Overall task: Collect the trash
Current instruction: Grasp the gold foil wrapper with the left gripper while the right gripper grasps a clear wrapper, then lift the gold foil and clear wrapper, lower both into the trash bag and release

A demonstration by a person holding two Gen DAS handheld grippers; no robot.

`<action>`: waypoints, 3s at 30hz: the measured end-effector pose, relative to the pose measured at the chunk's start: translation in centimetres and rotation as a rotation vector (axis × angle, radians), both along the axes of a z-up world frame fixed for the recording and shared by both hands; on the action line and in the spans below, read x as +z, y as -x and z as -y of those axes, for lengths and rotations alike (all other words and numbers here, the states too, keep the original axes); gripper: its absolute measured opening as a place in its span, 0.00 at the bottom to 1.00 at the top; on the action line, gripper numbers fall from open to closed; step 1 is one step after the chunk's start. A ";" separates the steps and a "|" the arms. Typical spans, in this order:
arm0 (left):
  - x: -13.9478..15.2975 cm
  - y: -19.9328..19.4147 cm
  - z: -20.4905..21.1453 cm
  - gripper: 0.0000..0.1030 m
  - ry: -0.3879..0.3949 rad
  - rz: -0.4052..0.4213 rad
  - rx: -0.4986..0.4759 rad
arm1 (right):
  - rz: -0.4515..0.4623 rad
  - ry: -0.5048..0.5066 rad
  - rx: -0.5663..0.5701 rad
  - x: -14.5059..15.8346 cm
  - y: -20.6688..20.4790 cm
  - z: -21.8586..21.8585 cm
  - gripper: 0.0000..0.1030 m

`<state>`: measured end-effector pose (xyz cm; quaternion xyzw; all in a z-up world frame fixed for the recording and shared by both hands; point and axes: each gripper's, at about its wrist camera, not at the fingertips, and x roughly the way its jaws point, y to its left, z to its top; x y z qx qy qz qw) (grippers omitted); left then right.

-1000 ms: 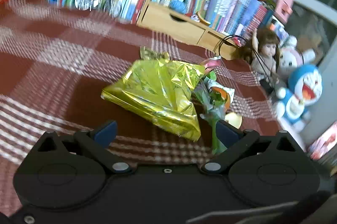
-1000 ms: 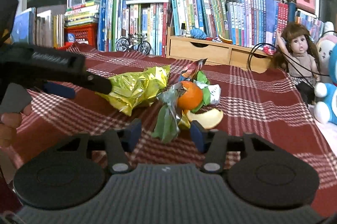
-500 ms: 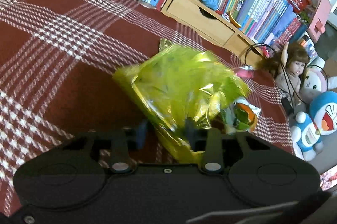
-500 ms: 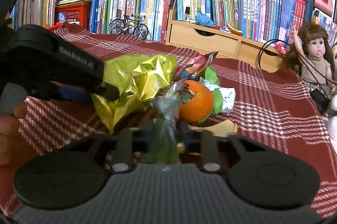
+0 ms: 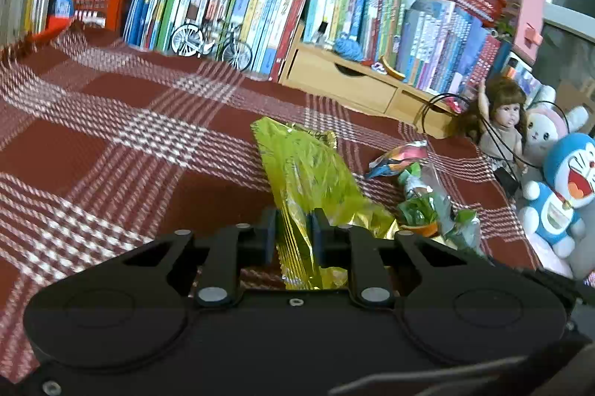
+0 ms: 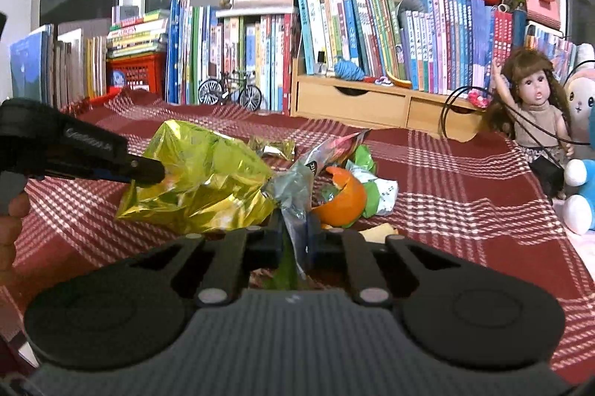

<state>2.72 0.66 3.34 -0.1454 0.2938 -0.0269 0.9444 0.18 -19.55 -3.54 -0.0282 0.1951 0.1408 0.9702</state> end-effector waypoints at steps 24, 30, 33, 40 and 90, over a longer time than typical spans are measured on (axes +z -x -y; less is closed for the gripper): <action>-0.8 8.9 -0.7 0.34 0.055 -0.053 -0.181 | 0.013 -0.030 0.019 -1.4 6.1 -0.3 0.15; -2.7 7.0 -1.5 0.52 0.220 -0.112 -0.202 | -0.008 0.026 0.032 -3.0 5.2 -2.1 0.15; -3.5 6.0 -1.5 0.51 0.280 -0.130 -0.207 | -0.019 0.039 0.036 -3.5 5.1 -2.6 0.15; -2.4 6.7 0.2 0.25 0.217 -0.069 -0.221 | -0.027 0.030 0.031 -3.7 5.1 -2.2 0.15; -18.5 23.7 1.6 0.25 -0.177 -0.609 -0.241 | -0.694 -0.180 0.007 -18.4 18.0 -1.9 0.19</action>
